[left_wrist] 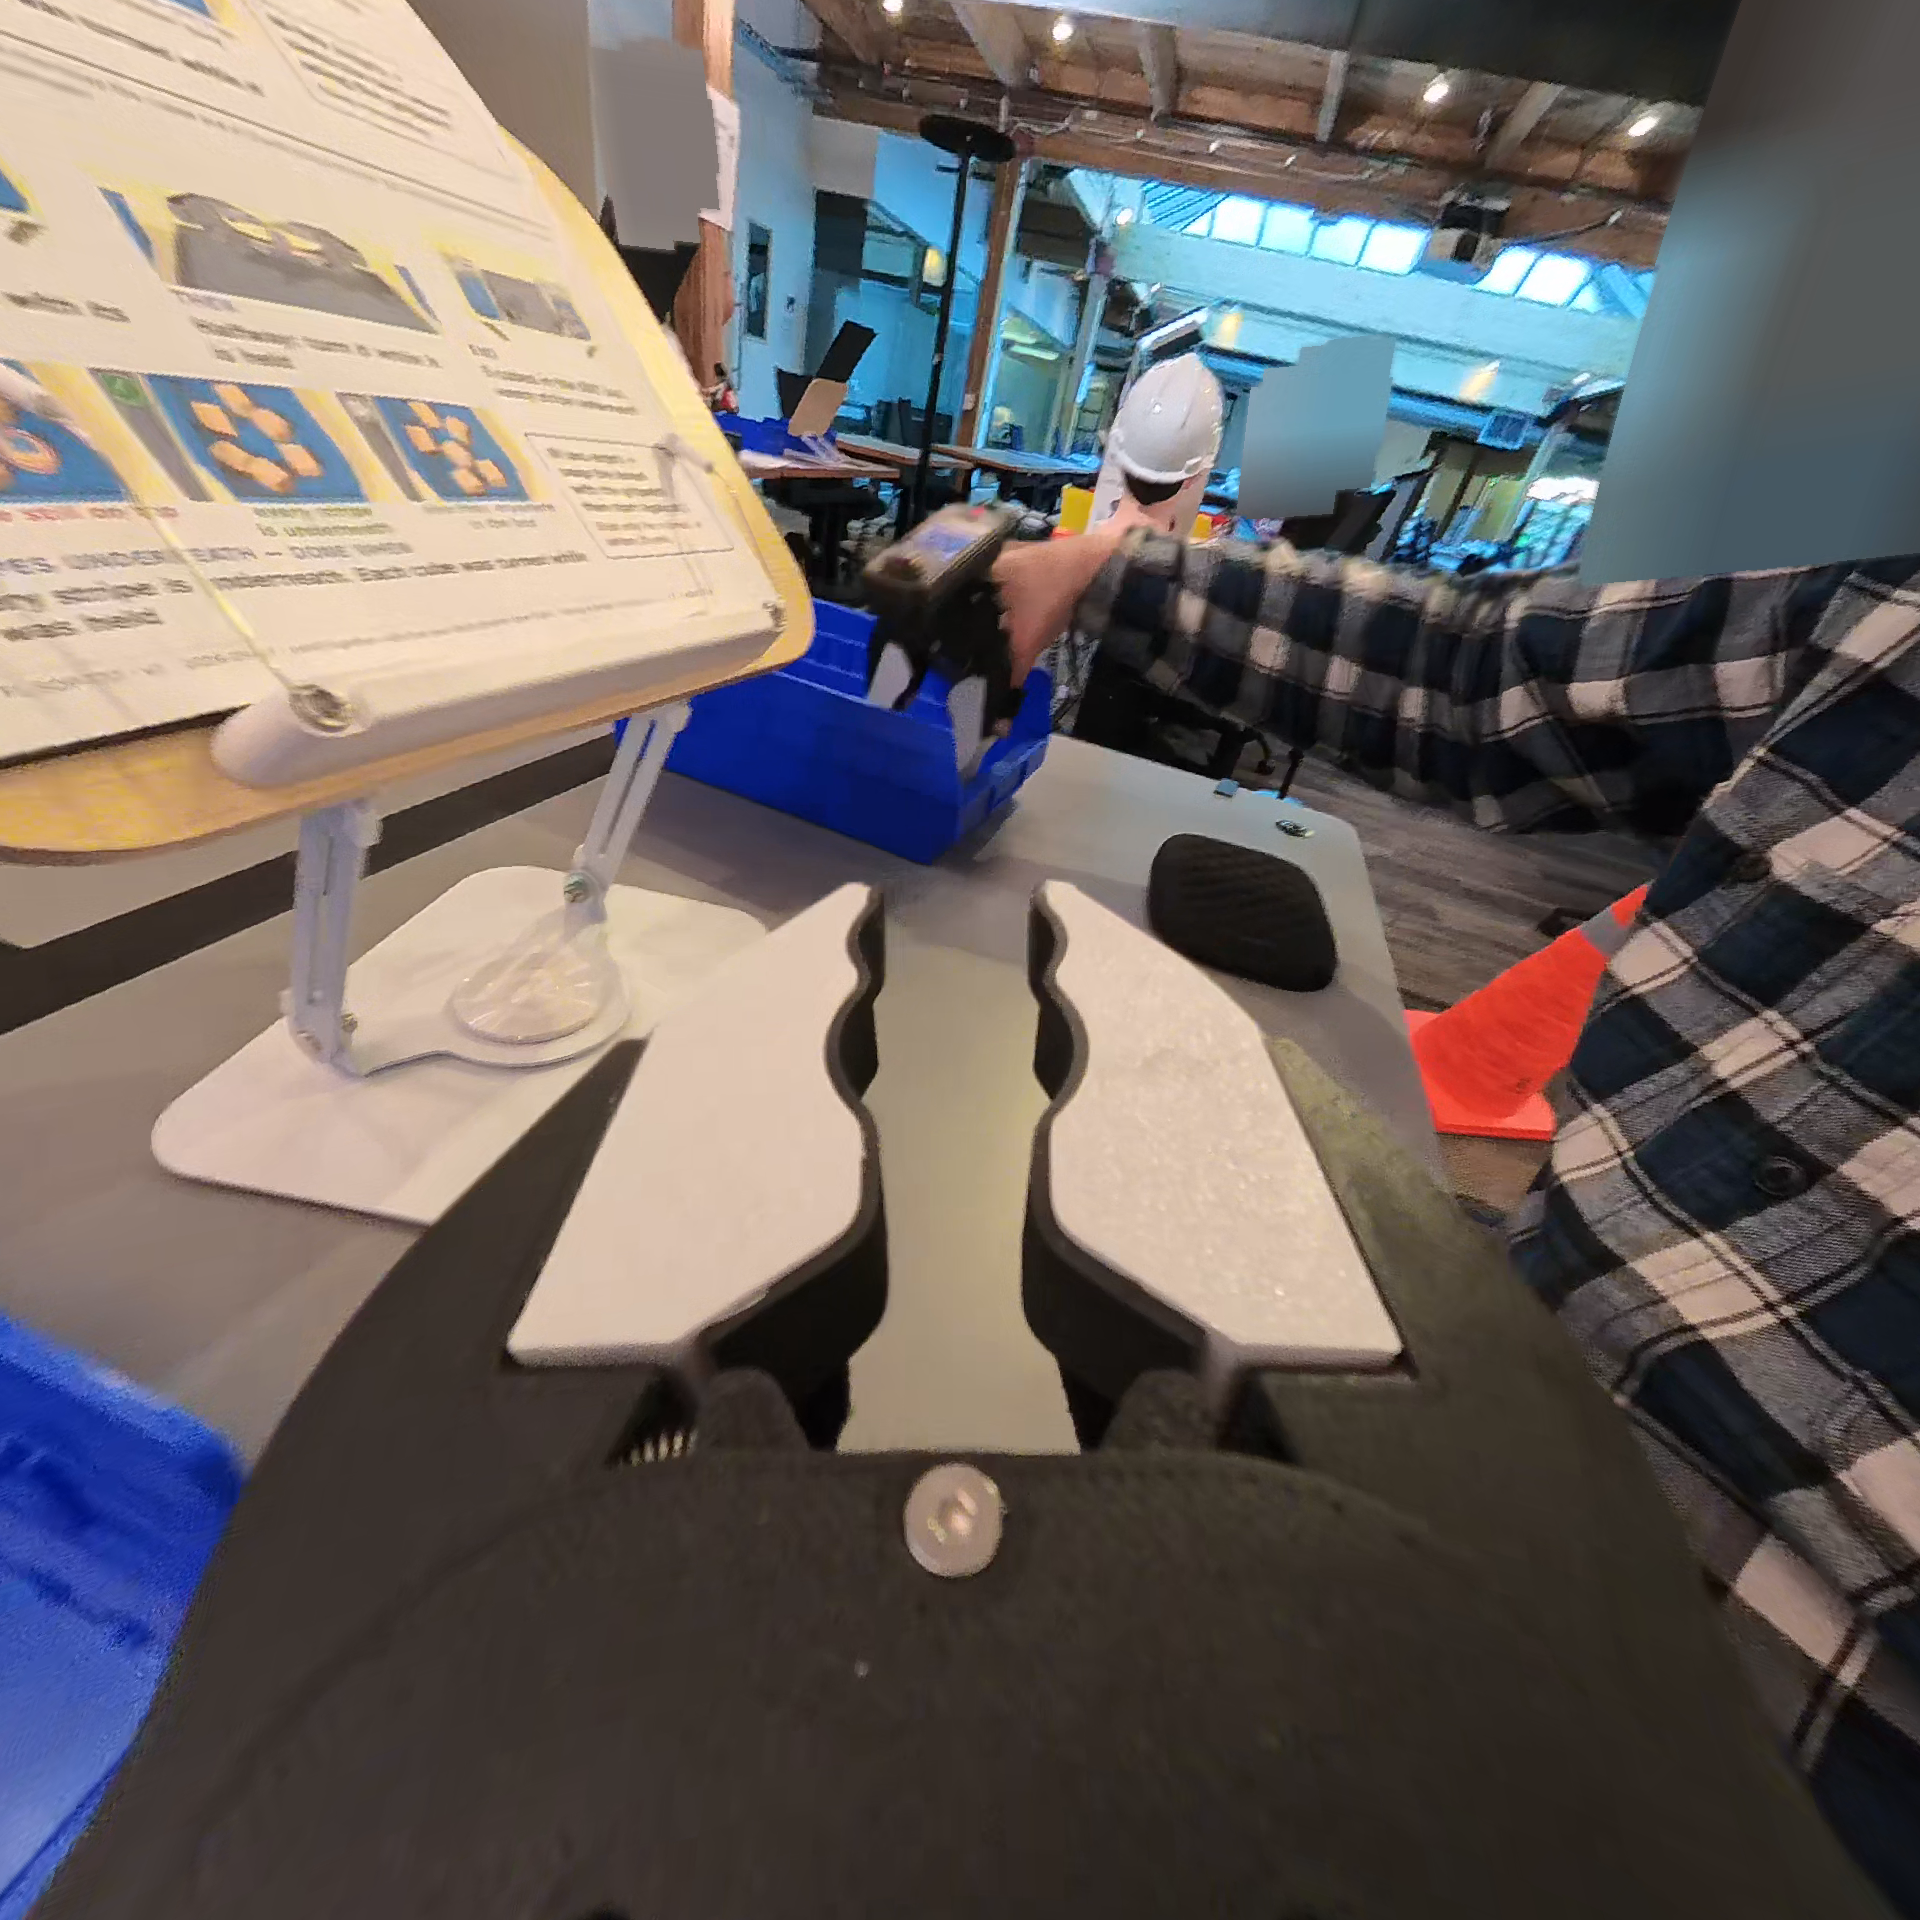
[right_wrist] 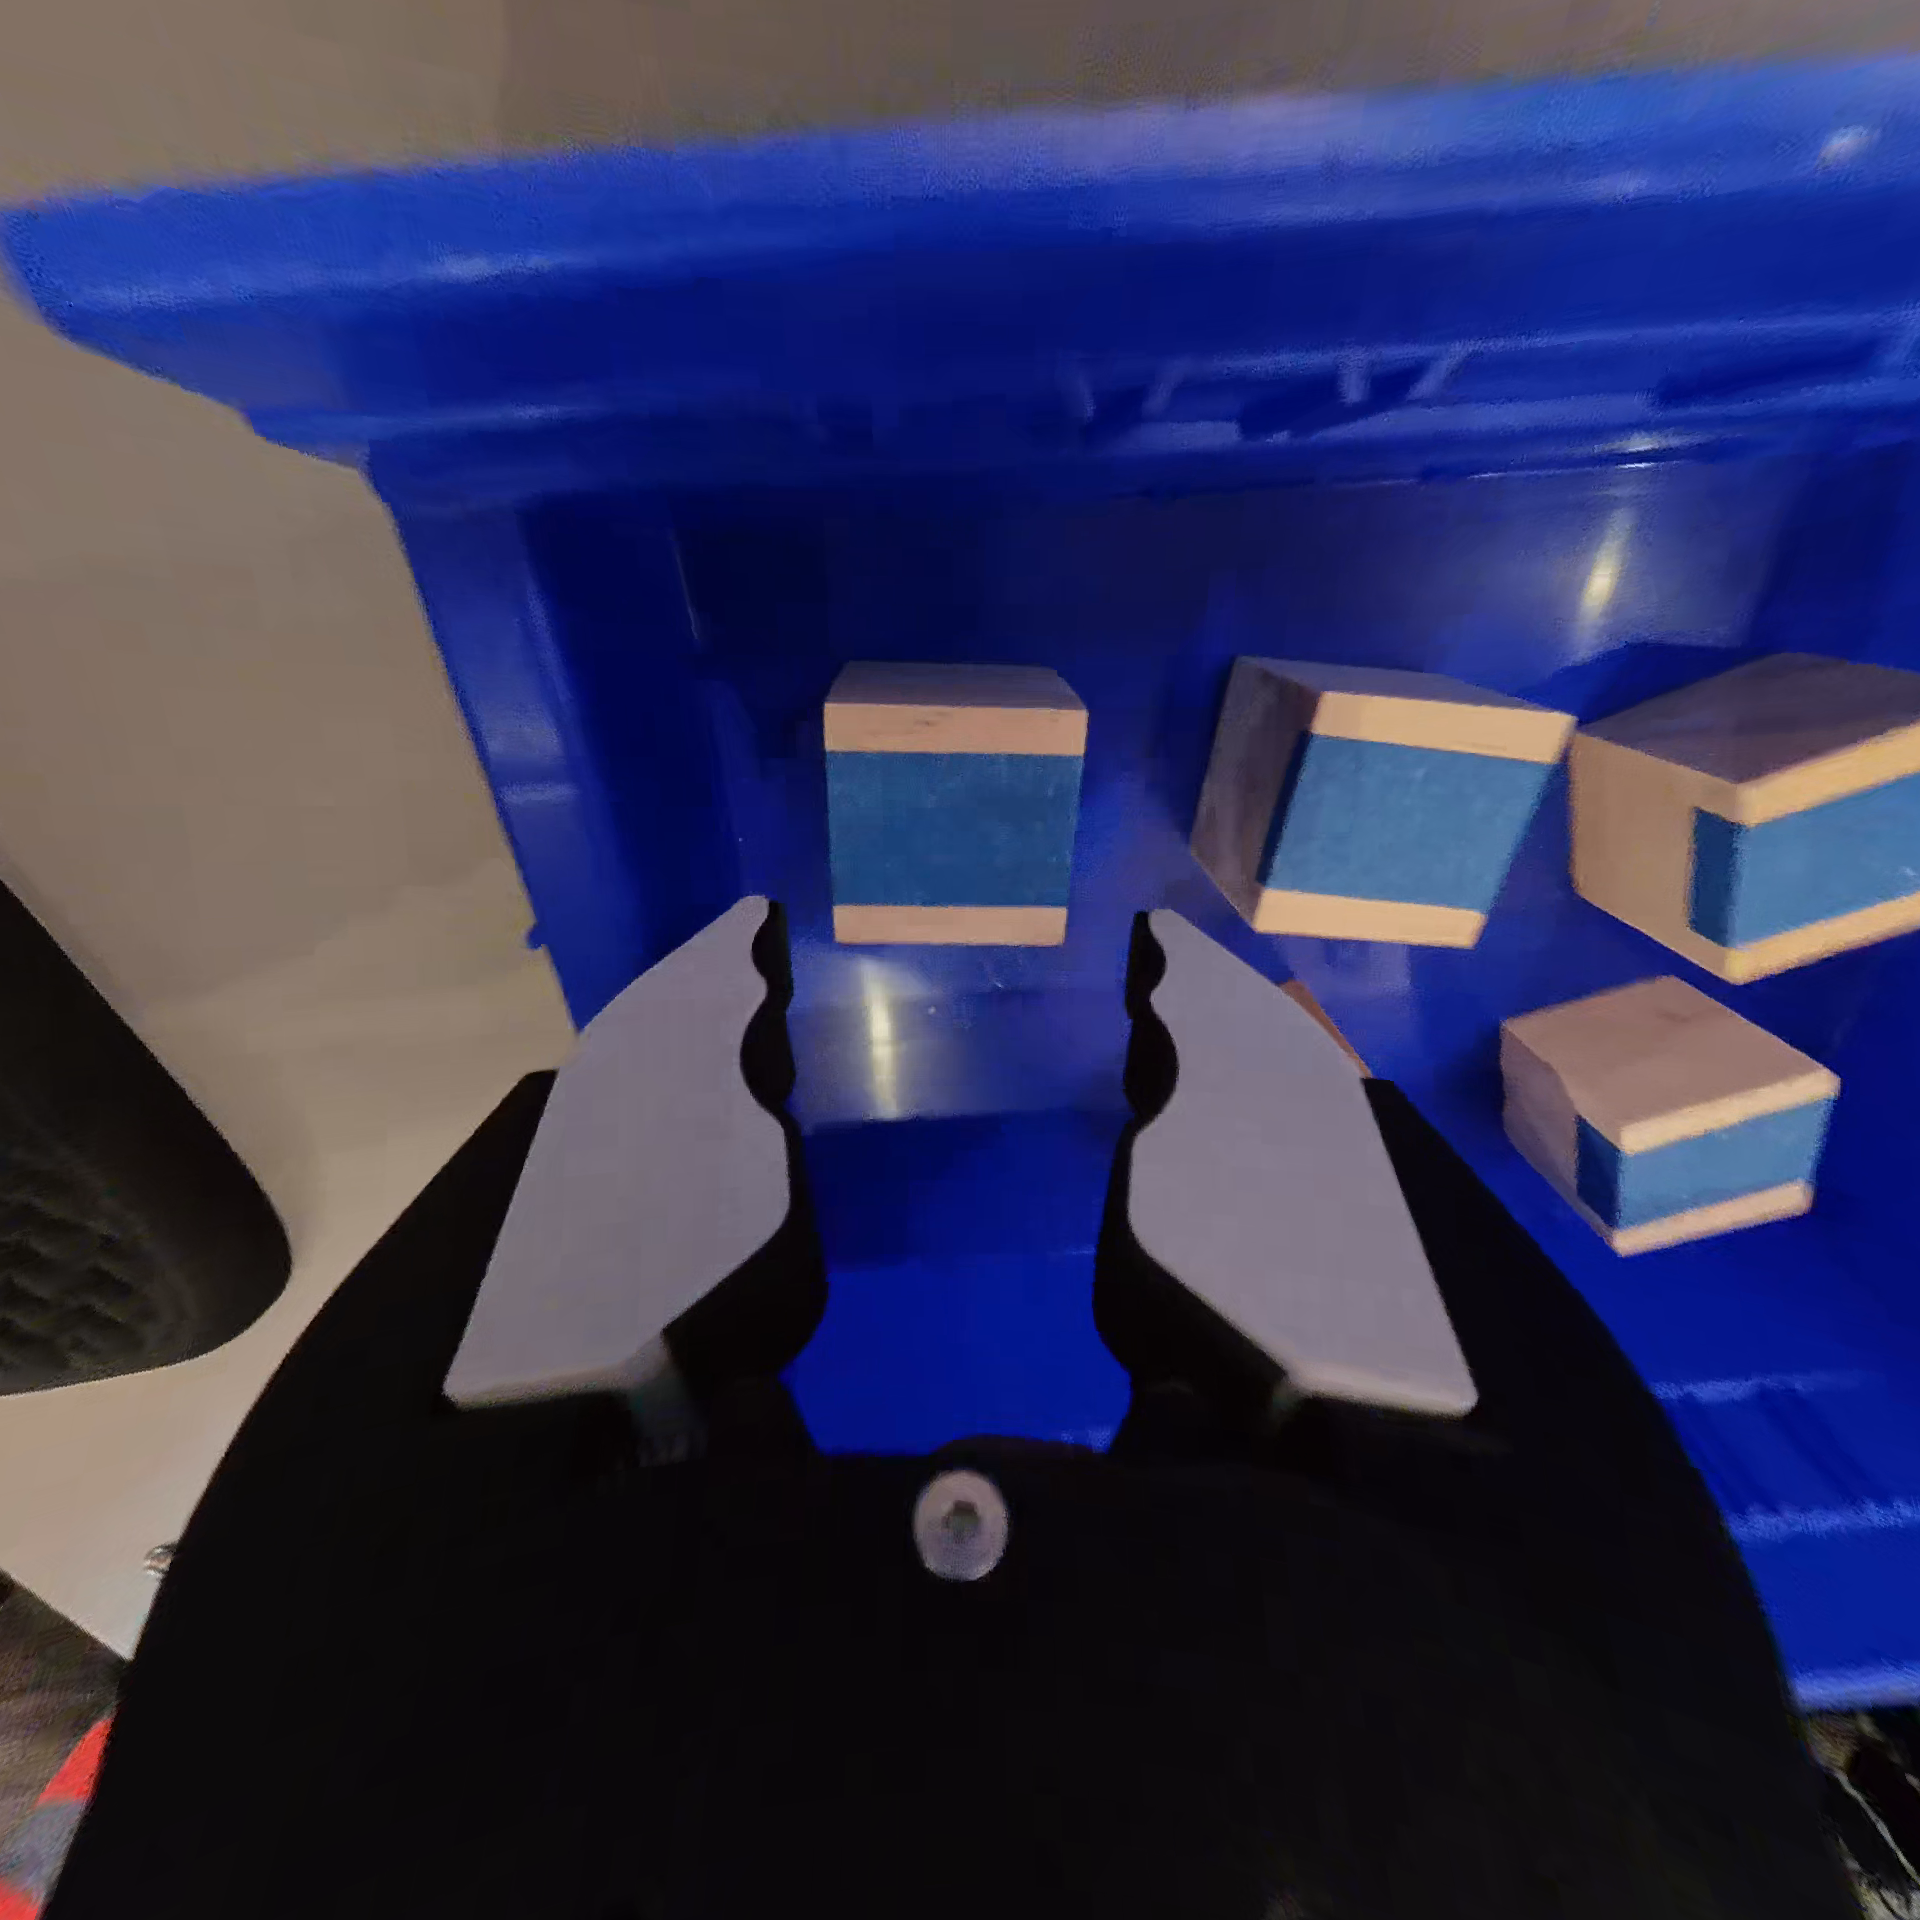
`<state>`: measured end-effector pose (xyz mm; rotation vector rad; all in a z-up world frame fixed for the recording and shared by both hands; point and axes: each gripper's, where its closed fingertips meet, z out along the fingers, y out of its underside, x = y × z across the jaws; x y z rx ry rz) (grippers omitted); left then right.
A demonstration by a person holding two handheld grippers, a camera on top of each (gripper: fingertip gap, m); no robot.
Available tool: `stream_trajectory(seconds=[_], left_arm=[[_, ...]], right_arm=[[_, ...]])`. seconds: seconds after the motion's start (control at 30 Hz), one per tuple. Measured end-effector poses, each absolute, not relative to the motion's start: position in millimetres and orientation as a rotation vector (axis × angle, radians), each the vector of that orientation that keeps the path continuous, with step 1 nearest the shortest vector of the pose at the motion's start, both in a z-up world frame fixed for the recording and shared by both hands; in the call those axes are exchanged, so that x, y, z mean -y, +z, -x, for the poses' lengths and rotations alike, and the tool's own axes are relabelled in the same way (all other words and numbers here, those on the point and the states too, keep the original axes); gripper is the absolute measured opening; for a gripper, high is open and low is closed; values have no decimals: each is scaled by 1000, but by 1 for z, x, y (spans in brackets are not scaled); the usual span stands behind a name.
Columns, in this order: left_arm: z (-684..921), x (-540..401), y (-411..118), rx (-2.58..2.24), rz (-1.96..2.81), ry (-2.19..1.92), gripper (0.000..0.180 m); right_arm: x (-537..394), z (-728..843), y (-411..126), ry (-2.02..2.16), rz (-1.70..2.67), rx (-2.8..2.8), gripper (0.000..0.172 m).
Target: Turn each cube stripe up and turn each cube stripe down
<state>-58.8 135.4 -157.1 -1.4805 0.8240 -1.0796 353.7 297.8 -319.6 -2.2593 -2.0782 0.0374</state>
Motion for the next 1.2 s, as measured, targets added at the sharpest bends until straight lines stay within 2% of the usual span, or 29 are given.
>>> stream_trajectory(seconds=[0.17, 0.37, 0.63, 0.83, 0.93, 1.03, 1.2], left_arm=[[102, -173, -151, -880, 1566, -752, 38], [176, -271, -169, -1049, 1757, -282, 51], [230, -384, -264, -1429, 2044, 95, 60], [236, -418, -309, -1601, 2138, 129, 68], [237, -426, -326, -1660, 2192, 111, 67], [239, -425, -341, -1711, 2274, 83, 49], [233, -423, -313, -1524, 2216, 10, 48]], right_arm=[[-287, -344, -270, -48, 2125, 1970, 60], [-236, -318, -234, -73, 1965, 1945, 54], [-172, -286, -223, -3, 1867, 1954, 52], [-147, -275, -228, 30, 1867, 1990, 51], [-143, -269, -230, 28, 1859, 2003, 51], [-143, -262, -230, 44, 1844, 2001, 50], [-139, -237, -220, 104, 1777, 1967, 52]])
